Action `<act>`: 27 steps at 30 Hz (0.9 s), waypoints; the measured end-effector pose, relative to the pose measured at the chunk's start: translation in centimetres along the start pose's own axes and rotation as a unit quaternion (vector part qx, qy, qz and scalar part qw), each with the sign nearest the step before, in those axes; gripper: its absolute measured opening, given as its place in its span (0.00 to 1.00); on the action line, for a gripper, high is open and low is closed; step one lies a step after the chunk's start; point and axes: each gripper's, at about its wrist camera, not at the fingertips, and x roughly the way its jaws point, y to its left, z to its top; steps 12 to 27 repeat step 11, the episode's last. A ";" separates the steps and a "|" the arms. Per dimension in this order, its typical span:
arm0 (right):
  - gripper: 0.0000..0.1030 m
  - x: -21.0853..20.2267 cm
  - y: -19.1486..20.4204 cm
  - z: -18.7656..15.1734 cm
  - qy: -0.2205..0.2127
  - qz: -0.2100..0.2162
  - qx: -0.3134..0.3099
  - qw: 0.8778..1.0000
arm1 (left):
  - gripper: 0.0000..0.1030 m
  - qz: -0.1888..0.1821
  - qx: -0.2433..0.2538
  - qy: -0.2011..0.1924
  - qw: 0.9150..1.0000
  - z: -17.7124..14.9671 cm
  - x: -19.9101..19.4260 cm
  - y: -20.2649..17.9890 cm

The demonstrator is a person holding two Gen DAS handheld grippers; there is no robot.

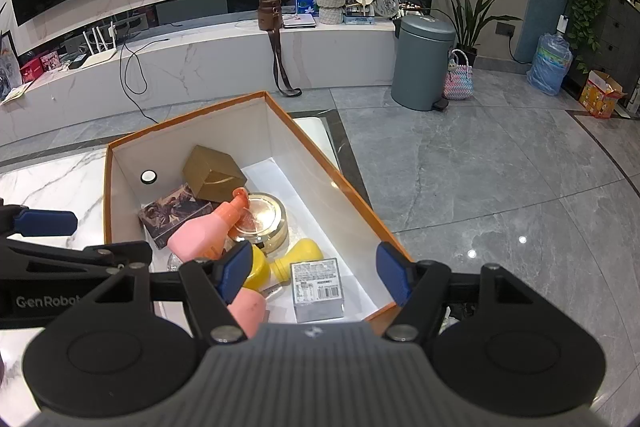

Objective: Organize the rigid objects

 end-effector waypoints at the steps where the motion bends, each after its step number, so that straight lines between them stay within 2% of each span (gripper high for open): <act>1: 0.66 0.0 0.0 0.0 0.000 0.000 0.000 1.000 | 0.91 0.000 0.000 0.000 1.000 0.0 0.0 0.0; 27: 0.66 0.0 -0.3 -0.2 0.002 -0.005 -0.001 1.000 | 0.91 -0.001 0.011 -0.009 1.000 -0.3 0.1 -0.5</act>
